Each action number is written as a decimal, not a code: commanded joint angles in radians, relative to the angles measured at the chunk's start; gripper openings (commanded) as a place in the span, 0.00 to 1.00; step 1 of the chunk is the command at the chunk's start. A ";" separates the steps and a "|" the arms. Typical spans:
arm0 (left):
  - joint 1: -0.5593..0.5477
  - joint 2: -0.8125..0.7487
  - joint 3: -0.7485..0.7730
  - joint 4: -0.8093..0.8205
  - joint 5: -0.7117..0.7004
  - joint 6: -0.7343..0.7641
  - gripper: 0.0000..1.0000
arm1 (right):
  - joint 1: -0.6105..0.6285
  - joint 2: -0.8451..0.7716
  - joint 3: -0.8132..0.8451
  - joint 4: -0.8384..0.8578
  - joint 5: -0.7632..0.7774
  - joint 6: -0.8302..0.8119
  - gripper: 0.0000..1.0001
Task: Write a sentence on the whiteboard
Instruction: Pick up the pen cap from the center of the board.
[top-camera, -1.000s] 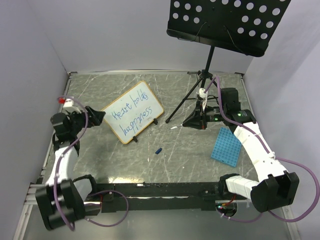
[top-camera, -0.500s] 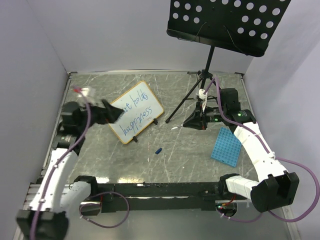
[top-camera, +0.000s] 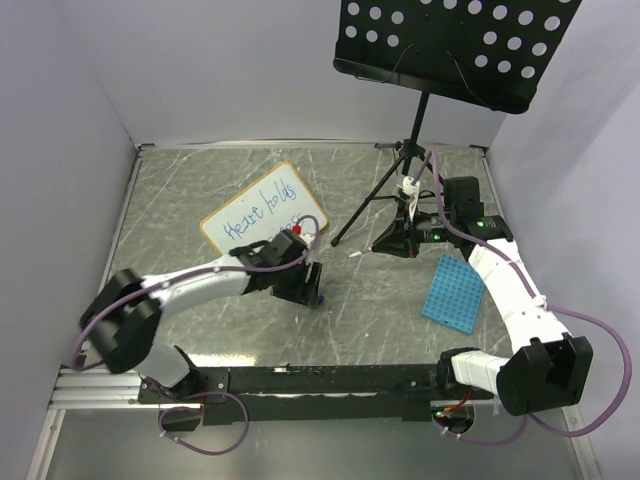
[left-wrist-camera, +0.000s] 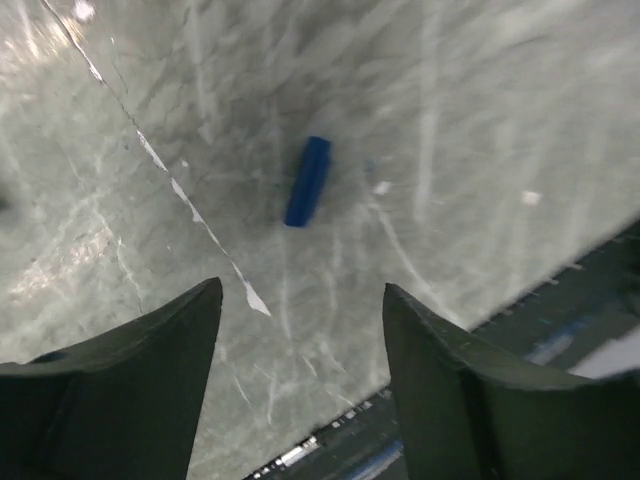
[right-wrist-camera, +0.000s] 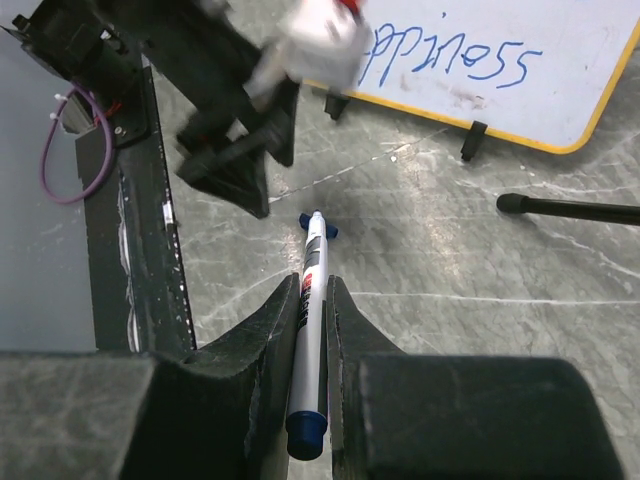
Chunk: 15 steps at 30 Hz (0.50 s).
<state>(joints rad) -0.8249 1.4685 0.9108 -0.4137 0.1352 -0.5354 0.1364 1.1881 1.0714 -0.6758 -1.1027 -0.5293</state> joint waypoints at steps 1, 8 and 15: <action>-0.045 0.145 0.121 -0.016 -0.097 0.025 0.65 | -0.011 0.010 0.030 -0.005 -0.025 -0.037 0.00; -0.086 0.325 0.264 -0.083 -0.120 0.072 0.49 | -0.014 0.022 0.032 -0.014 -0.031 -0.046 0.00; -0.091 0.369 0.307 -0.168 -0.163 0.087 0.44 | -0.014 0.028 0.033 -0.018 -0.031 -0.047 0.00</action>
<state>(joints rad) -0.9112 1.8263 1.1812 -0.5083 0.0254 -0.4683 0.1318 1.2125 1.0718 -0.6937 -1.1034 -0.5491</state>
